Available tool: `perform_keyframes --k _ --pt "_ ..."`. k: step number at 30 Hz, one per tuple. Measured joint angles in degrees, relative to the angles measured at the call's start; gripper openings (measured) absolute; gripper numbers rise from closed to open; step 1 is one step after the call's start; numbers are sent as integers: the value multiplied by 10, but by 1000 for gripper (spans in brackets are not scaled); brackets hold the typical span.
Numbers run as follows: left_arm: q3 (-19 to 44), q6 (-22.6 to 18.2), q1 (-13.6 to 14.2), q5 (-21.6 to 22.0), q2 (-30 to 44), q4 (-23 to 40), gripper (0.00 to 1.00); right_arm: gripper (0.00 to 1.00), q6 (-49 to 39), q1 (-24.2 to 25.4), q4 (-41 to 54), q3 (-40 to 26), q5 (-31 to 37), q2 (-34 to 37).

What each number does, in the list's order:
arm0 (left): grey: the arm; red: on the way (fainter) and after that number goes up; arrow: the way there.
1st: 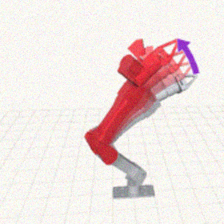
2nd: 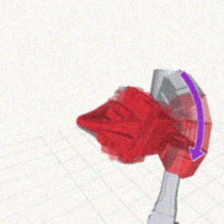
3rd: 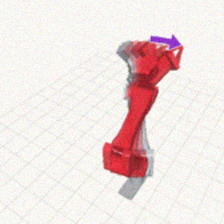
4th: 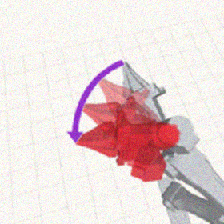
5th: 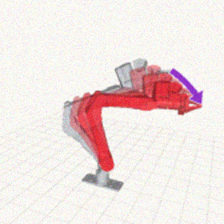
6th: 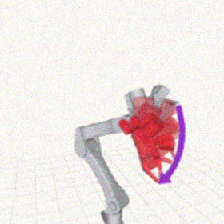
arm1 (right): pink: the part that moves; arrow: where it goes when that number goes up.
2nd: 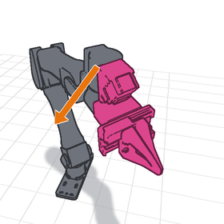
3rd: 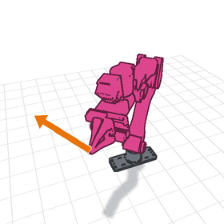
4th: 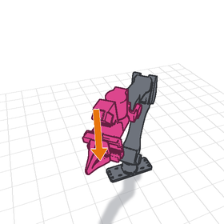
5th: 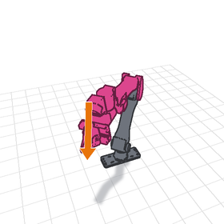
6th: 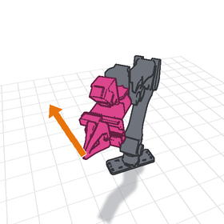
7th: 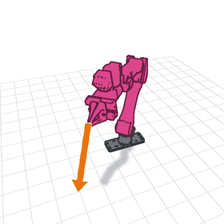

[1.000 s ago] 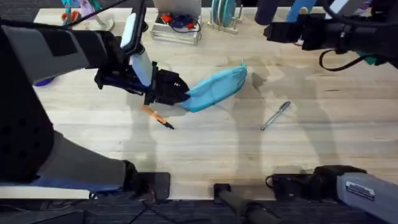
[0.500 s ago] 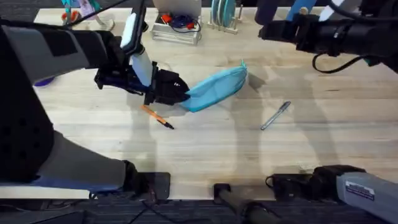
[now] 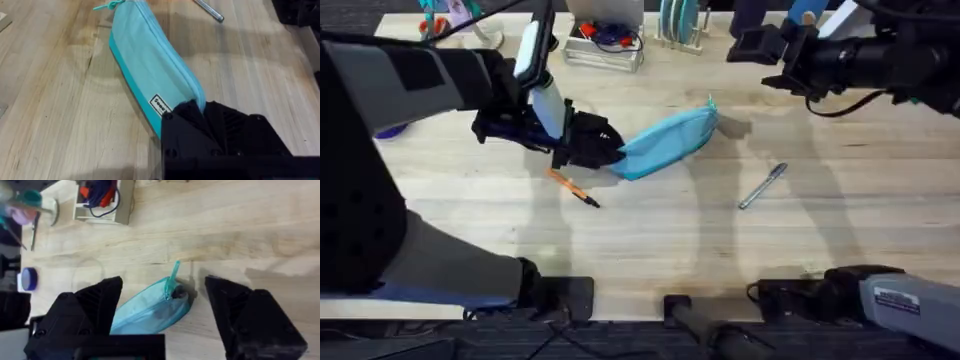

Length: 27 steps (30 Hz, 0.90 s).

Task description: Unzip the bag, pick up the pens from the table one at a time and place them inside, then zip the bag closed.

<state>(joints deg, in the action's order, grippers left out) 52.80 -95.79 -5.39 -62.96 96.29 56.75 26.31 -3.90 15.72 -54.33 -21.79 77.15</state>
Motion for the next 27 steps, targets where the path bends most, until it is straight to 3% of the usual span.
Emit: perform_keyframes --k 19,27 --pt "0 0 0 0 0 0 41 996 80 -34 129 -142 36 93" --pt "0 0 0 0 0 0 41 996 109 -48 139 -160 45 134"
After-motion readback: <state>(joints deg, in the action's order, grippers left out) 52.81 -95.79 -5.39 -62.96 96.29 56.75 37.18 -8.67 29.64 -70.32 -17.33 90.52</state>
